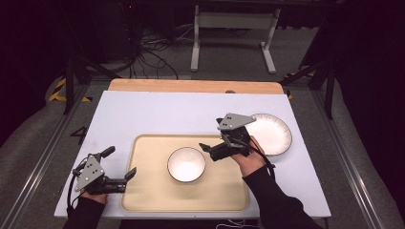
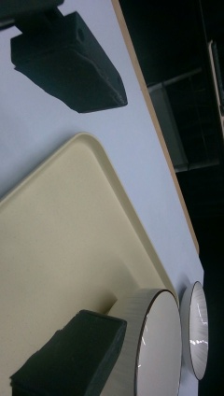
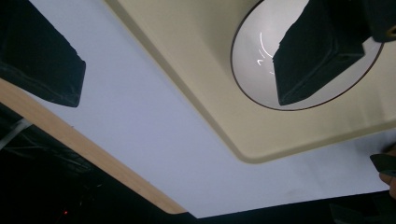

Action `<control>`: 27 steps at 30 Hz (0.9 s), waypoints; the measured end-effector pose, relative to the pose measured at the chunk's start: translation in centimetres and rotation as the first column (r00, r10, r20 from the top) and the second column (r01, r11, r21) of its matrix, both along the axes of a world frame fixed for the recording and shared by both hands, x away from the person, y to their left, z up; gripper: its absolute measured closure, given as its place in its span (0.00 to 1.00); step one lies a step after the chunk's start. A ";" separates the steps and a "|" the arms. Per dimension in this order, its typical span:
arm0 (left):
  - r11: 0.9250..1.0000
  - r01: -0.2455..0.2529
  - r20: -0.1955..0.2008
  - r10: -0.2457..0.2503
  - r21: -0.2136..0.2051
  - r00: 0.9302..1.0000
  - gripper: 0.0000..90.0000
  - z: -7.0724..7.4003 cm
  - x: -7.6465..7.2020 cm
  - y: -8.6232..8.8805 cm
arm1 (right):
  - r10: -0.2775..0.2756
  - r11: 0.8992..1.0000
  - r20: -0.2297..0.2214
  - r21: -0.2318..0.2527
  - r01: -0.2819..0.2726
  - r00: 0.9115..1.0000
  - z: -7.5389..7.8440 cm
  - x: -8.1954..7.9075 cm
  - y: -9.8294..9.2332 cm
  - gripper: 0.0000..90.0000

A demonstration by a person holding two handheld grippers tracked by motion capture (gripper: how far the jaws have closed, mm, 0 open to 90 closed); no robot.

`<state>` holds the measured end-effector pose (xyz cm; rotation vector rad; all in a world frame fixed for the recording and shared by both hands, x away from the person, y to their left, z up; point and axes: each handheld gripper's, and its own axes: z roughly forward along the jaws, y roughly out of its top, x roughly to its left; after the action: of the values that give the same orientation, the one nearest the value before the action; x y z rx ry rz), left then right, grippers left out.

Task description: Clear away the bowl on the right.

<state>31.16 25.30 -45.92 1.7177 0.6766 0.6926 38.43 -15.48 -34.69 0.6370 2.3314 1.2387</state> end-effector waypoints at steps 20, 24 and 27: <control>1.000 -0.003 -0.003 0.003 -0.002 1.000 0.00 0.0 0.0 -0.1 | -0.051 0.995 0.171 0.095 0.035 0.984 -0.3 -2.6 -6.4 0.00; 1.000 -0.004 -0.003 0.004 -0.002 1.000 0.00 0.0 0.0 0.0 | -0.075 0.988 0.180 0.148 0.049 0.981 -0.8 -2.9 -7.5 0.00; 1.000 -0.005 -0.003 0.005 -0.003 1.000 0.00 0.0 0.0 0.0 | -0.102 0.981 0.170 0.183 0.071 0.980 -1.4 -2.9 -8.2 0.00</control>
<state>31.17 25.25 -45.92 1.7154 0.6836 0.6921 35.50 -23.70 -36.14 0.6487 2.0421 1.4113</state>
